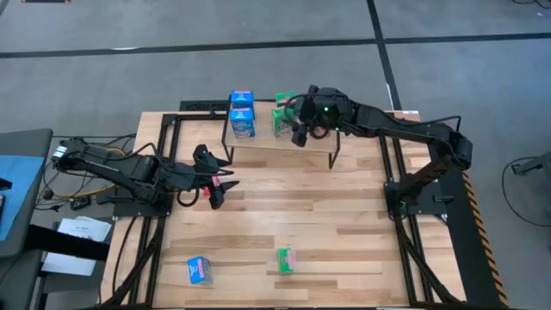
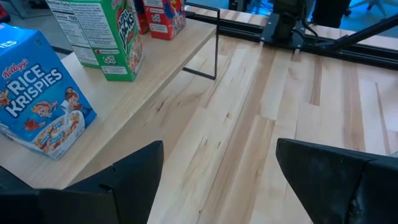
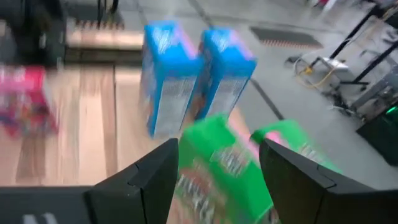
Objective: Stack cereal on shelf
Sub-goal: Put the top green cereal box on the shelf aligned with the other green cereal box
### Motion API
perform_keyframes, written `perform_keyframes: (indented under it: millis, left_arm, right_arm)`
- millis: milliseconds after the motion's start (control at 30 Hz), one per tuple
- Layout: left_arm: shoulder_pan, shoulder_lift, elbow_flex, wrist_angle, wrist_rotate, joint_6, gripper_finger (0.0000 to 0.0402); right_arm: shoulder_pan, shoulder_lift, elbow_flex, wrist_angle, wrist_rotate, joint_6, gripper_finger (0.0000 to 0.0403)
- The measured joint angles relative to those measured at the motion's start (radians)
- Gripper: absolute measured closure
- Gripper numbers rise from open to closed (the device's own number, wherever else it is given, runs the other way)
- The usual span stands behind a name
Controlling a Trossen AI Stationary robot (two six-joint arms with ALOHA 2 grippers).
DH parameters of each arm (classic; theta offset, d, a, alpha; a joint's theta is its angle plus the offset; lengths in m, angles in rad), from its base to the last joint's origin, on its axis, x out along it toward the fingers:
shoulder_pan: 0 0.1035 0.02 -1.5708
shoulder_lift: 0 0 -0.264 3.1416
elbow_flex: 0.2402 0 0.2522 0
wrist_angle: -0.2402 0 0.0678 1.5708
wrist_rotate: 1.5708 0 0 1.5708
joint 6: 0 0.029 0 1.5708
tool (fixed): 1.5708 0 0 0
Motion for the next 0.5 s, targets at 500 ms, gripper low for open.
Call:
perform_keyframes:
  millis: [500]
  left_arm:
    - [0.0, 0.0, 0.0, 0.0, 0.0, 0.003, 0.0099]
  right_arm:
    - [0.017, -0.001, 0.002, -0.122, 0.105, -0.003, 0.0154]
